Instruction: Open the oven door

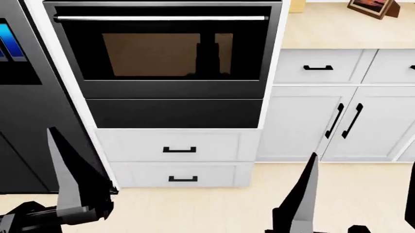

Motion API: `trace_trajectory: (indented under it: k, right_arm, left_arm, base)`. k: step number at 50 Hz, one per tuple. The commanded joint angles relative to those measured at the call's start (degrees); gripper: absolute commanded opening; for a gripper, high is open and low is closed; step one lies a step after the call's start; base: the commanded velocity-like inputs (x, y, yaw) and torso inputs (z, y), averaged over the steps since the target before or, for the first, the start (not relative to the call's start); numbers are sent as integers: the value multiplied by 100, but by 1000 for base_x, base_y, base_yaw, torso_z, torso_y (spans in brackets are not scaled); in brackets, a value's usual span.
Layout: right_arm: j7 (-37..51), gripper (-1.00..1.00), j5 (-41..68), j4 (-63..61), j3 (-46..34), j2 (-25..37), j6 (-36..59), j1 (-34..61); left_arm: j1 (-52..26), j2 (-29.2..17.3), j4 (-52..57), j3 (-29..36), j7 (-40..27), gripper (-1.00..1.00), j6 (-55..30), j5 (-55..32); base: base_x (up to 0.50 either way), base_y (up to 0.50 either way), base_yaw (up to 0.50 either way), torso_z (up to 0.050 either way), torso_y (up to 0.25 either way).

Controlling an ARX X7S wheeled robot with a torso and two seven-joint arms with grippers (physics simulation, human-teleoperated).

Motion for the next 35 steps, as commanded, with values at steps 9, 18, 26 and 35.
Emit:
trace_trajectory:
  k: [9,18,26,35]
  right_arm:
    - [68,100,-44,106,-23,73,14,83]
    - [114,100,-3,92,-43,102,-16,62]
    - [141,100,6,94,-59,139,-41,62]
    - [181,100,14,112,-74,173,-74,51]
  left_arm:
    - [-30,-46,-18,48,-106,100,29,15]
    - [-10,-91,-2,42,-146,100,58,27]
    - [-10,-116,-1,52,-182,100,69,44]
    - [-21,-137,-10,73,-221,100,67,61]
  base:
    - [0,0,0,0,0]
    - [0,0,27,0,0]
    - [0,0,289,0,0]
    - [0,0,300,0,0]
